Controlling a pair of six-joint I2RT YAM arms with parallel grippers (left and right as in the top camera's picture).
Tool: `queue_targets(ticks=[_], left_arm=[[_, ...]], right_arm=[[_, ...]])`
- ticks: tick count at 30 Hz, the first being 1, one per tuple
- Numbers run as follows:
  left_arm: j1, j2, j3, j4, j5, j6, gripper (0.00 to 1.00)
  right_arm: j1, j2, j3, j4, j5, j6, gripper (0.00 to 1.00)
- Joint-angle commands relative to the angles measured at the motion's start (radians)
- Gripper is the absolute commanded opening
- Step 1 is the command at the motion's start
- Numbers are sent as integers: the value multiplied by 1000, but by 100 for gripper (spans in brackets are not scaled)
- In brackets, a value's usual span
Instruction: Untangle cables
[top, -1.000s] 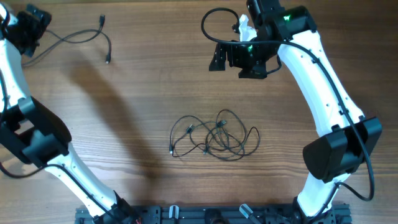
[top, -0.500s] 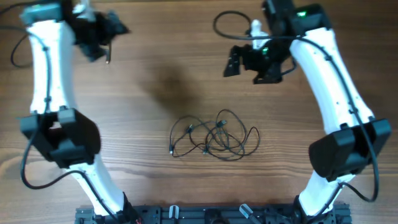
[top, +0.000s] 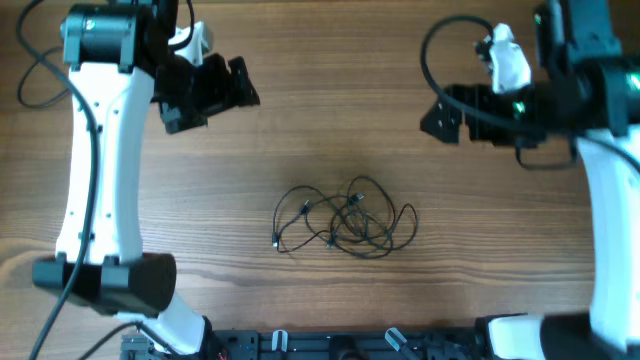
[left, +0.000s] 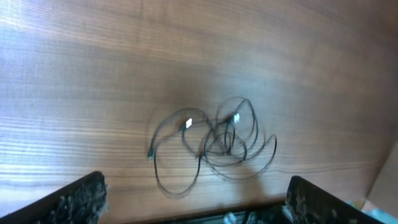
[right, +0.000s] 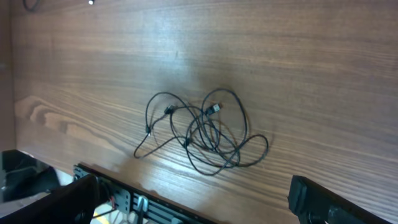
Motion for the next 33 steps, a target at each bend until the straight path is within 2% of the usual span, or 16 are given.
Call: queue_targets(ticks=[1, 9, 13, 18, 22, 24, 29, 33], left_arm=[[-56, -84, -40, -9, -25, 25, 99], [-224, -209, -277, 17, -27, 5, 100], [-307, -233, -443, 107, -27, -45, 100], [-390, -233, -699, 295, -28, -121, 100], [-369, -233, -856, 462, -27, -189, 100], [-327, -233, -904, 511, -27, -232, 100], [-203, -233, -932, 522, -27, -266, 100], [-177, -233, -932, 527, -28, -265, 100]], right_arm=[[3, -109, -111, 0, 30, -22, 100], [3, -243, -449, 64, -31, -20, 100], [3, -252, -625, 134, -87, -21, 100], [3, -252, -873, 277, -127, -19, 100], [3, -252, -1032, 436, -259, -5, 100], [3, -251, -1123, 554, -272, 96, 100], [8, -245, -1307, 790, -292, 261, 100], [15, -245, -1363, 931, -340, 322, 99]])
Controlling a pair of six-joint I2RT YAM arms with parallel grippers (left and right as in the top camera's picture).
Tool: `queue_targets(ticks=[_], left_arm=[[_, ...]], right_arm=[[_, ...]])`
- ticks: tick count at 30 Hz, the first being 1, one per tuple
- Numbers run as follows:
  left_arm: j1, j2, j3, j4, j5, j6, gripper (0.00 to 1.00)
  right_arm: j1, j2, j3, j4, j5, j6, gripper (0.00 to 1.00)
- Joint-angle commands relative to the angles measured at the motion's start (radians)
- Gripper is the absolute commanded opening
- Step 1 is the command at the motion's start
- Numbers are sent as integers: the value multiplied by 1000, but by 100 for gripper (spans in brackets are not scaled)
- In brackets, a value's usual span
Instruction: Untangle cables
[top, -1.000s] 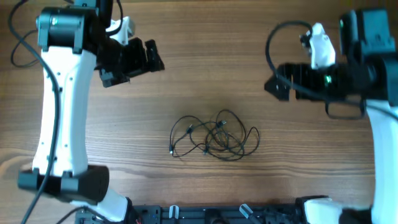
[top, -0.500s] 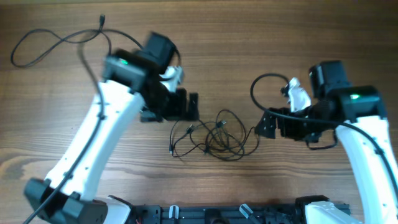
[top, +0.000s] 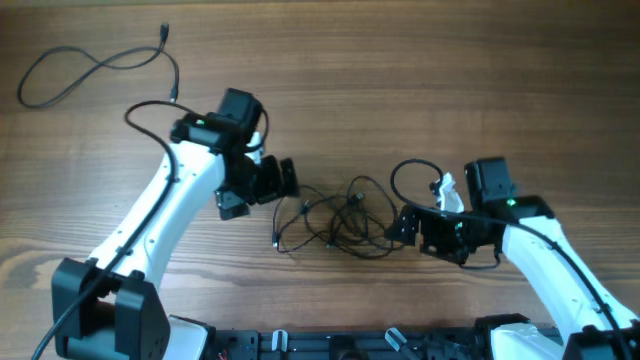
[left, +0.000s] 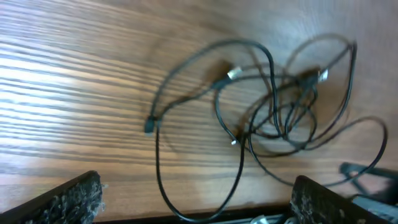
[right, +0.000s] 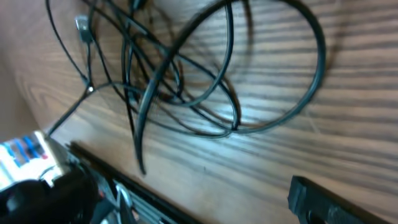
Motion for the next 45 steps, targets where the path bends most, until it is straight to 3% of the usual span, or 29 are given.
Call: queue_targets(ticks=[1, 5, 14, 20, 25, 26, 30, 34, 38, 45], left_arm=[[15, -10, -7, 6, -3, -26, 100], [13, -10, -7, 16, -7, -24, 100], [13, -10, -7, 58, -21, -24, 100], [13, -10, -7, 83, -21, -24, 100], [13, -10, -8, 83, -21, -24, 100], [13, -10, -8, 83, -21, -24, 100], [13, -10, -8, 82, -21, -24, 100], [13, -10, -8, 82, -21, -24, 100], [13, -10, -8, 83, -21, -24, 100], [13, -10, -8, 82, -21, -24, 100]], right_arm=[[11, -3, -27, 78, -68, 108, 97], [12, -3, -27, 143, -59, 140, 89], [12, -3, -27, 147, 36, 203, 95], [14, 13, -27, 141, 64, 229, 95], [66, 80, -27, 241, 24, 293, 91], [87, 94, -27, 286, -8, 312, 88], [130, 115, -27, 394, -31, 374, 56], [134, 113, -25, 401, -11, 354, 4], [134, 113, 31, 338, 11, 310, 4], [134, 45, 387, -21, 170, 155, 4]])
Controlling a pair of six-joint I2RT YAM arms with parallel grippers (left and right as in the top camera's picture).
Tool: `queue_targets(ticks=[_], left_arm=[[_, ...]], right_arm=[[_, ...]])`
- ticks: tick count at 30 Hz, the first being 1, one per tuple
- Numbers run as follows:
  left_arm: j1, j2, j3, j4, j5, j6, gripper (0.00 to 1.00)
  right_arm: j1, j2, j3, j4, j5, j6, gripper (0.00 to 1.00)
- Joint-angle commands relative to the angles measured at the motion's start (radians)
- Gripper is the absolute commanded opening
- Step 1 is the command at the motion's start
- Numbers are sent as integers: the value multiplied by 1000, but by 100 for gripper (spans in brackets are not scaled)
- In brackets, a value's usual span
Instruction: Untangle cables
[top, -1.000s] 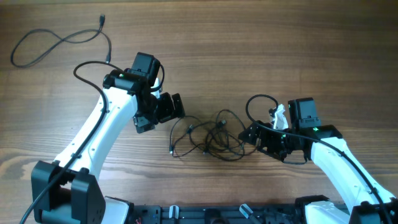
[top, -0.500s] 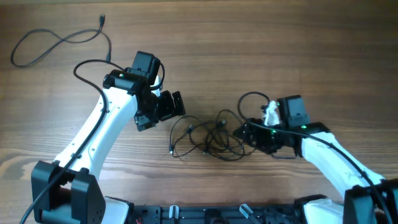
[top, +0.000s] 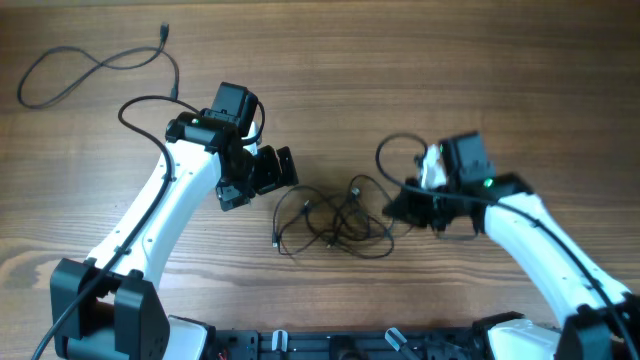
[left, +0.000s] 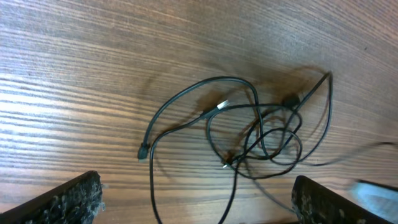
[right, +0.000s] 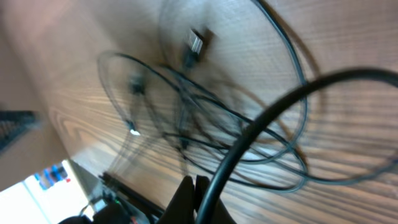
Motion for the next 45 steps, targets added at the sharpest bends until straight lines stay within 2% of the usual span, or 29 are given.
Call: queue_targets(ticks=[1, 2, 6, 12, 16, 20, 22, 24, 25, 27, 28, 31, 34, 37, 39, 41, 42, 45], left_arm=[[2, -10, -8, 2, -9, -10, 100], [2, -10, -8, 3, -9, -10, 100], [2, -10, -8, 14, -9, -10, 100], [2, -10, -8, 34, -9, -10, 100], [2, -10, -8, 36, -9, -10, 100], [2, -10, -8, 36, -9, -10, 100], [2, -10, -8, 36, -9, -10, 100], [2, -10, -8, 37, -9, -10, 100], [2, -10, -8, 38, -9, -10, 100], [2, -10, -8, 43, -9, -10, 100], [2, -10, -8, 45, -9, -10, 100], [2, -9, -8, 43, -9, -10, 100], [2, -9, -8, 43, -9, -10, 100], [2, -9, -8, 43, -9, -10, 100], [2, -9, -8, 44, -9, -10, 100], [2, -9, -8, 48, -9, -10, 100], [2, -9, -8, 51, -9, -10, 100], [2, -9, -8, 60, -9, -10, 100]], right_arm=[[2, -60, 245, -144, 147, -109, 4], [2, -78, 359, -230, 212, -134, 4], [2, -107, 571, -339, 262, -214, 4], [2, -129, 792, -367, 223, -238, 4], [2, -134, 879, -316, 65, -229, 4], [2, -155, 885, -203, -114, -232, 4], [2, -151, 884, -190, -90, -252, 4], [2, -132, 882, -204, 43, -282, 4], [2, -121, 882, -225, 137, -237, 4], [2, -97, 882, -313, 320, -4, 4], [0, -87, 882, -338, 323, 96, 4], [0, -75, 882, -233, 8, 130, 4], [-23, -81, 882, 51, -411, 163, 4], [-38, -90, 882, 335, -615, 196, 5], [-38, -97, 882, 351, -575, 154, 4], [-37, -101, 882, 214, -412, 63, 4], [-33, -101, 882, 103, -278, 30, 4], [1, -84, 882, -212, 303, 8, 5]])
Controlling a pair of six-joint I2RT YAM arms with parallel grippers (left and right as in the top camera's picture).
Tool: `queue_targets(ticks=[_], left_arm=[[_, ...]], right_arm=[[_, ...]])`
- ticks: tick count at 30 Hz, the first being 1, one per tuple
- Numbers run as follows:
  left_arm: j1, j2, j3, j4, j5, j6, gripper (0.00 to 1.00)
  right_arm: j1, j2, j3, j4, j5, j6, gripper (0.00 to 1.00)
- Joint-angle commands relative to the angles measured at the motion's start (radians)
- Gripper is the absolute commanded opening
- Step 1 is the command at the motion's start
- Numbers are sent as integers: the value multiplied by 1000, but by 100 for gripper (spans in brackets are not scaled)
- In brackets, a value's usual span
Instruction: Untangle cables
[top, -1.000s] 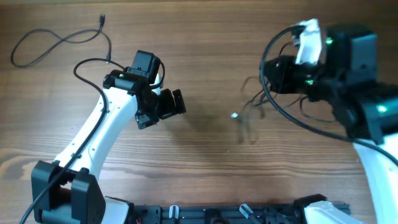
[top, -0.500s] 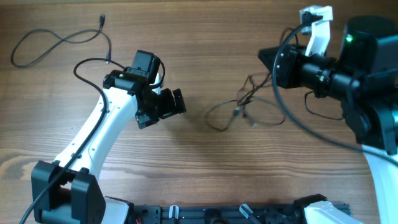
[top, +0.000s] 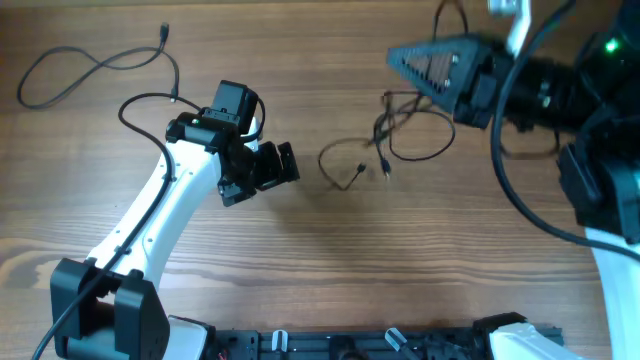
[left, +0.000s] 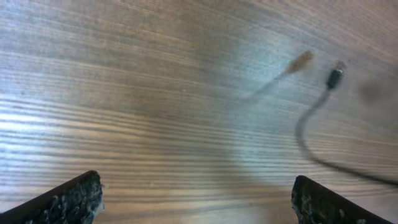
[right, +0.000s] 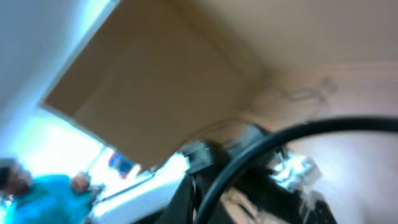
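Observation:
The black cable tangle (top: 405, 125) hangs lifted at centre right of the overhead view, with loose plug ends (top: 357, 176) trailing toward the table. My right gripper (top: 400, 55) is raised high, close to the camera, and shut on a strand of the tangle. The right wrist view is blurred and aimed at the room; a thick black cable (right: 280, 146) crosses it at the shut jaws (right: 196, 193). My left gripper (top: 268, 168) is open, low over the table left of the tangle. In its own view a blurred plug end (left: 334, 78) swings above the bare wood between its fingers (left: 68, 199).
A separate black cable (top: 90, 62) lies loosely at the far left back of the wooden table (top: 300, 270). A dark rail (top: 340, 345) runs along the front edge. The right arm's own lead (top: 510, 170) loops near the raised arm.
My right gripper has risen from table level to high over the back right, with the tangle hanging from it. The spot in front of the left gripper is now bare. The left arm barely moved.
Both grippers were open and high at the back, the tangle lying at table centre. Then both were low beside the tangle, left and right. Then the right was shut on a strand at the tangle's right edge. Now the tangle hangs from it.

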Motion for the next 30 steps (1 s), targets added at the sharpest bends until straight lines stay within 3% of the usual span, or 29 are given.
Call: queue_targets(ticks=[1, 2, 3, 5, 8, 10, 12, 14, 19, 23, 27, 30], left_arm=[[2, -9, -5, 10, -9, -10, 100], [2, -9, -5, 11, -9, -10, 100], [2, -9, -5, 11, -9, -11, 100], [2, -9, -5, 13, -9, -13, 100], [2, -9, -5, 16, -9, -32, 100], [2, -9, -5, 19, 27, -39, 100], [2, -9, -5, 23, 97, -38, 100], [2, -9, -5, 41, 201, -14, 100], [6, -9, -5, 146, 489, 157, 100], [6, -9, -5, 229, 643, 241, 100], [6, -9, -5, 303, 669, 145, 99], [-4, -9, -5, 295, 687, 130, 99]], right_arm=[[40, 48, -10, -265, 766, -47, 4], [50, 71, -10, -361, 911, -25, 4], [50, 87, -10, -410, 926, -28, 4], [50, 101, -10, -433, 806, -95, 4], [48, 92, -3, -343, 396, -274, 4], [48, 78, -2, -195, -59, -389, 4], [48, 74, -2, -97, -197, -372, 4], [48, 74, -2, -85, -149, -317, 4], [48, 91, -3, -259, 111, -301, 4], [48, 100, -3, -346, 149, -306, 4], [48, 101, -3, -337, -38, -417, 4], [48, 102, -3, -345, -65, -453, 4]])
